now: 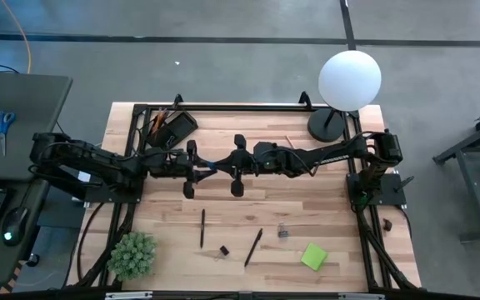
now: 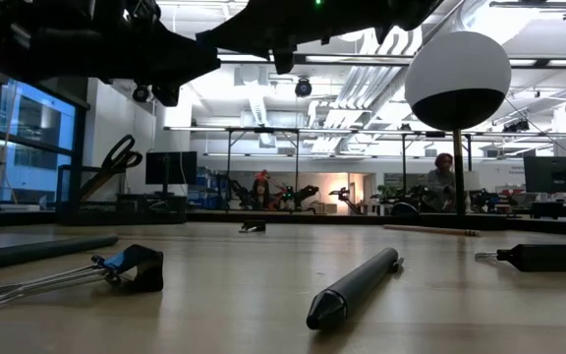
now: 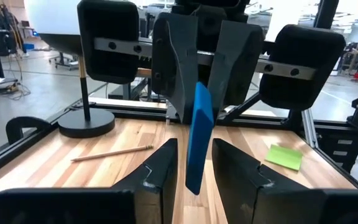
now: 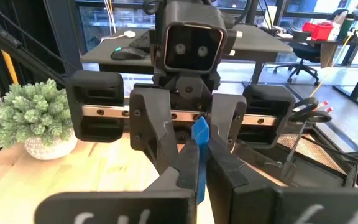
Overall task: Pick and place office supplies into organizer
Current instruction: Put the blue eraser into the black desk organizer
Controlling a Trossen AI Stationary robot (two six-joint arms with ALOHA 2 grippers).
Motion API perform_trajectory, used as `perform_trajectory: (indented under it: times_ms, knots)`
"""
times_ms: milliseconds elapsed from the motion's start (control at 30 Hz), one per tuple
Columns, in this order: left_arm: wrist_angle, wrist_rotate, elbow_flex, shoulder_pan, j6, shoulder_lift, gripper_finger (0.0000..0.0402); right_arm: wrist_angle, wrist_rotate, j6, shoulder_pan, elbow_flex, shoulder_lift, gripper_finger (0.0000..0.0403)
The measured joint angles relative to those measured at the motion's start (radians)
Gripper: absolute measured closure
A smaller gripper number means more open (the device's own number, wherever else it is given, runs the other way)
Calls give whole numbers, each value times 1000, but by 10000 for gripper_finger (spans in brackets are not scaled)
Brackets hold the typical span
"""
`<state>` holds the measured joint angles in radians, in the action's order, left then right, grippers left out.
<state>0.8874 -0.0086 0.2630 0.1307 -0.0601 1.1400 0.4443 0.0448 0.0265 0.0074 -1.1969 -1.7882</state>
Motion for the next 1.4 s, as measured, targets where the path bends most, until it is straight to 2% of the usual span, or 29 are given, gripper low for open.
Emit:
perform_trajectory:
  times_ms: [267, 467, 600, 733, 933, 1100, 1267, 1400]
  knots:
    - [0, -3, 0, 0, 0, 0, 318, 9, 0, 0, 0, 0, 0, 398]
    - [-37, -3, 0, 0, 24, 0, 389, 4, 0, -2, 0, 0, 0, 399]
    - [-57, -3, 0, 0, 30, 0, 384, -22, 0, -25, 0, 0, 0, 391]
    - [-85, -4, 0, 0, 35, 1, 396, -78, 0, -47, 0, -1, 0, 384]
    - [-153, -55, 0, 0, 54, -21, 398, -130, 2, -52, 2, 0, 0, 372]
    - [-313, -95, 0, 0, 63, -111, 399, -161, -1, -53, 4, 0, 0, 364]
    - [-592, -158, 0, 0, 62, -259, 399, -266, 0, -78, 5, 0, 0, 356]
    - [-795, -258, 0, 0, 23, -373, 400, -387, 0, -97, 14, 1, 0, 351]
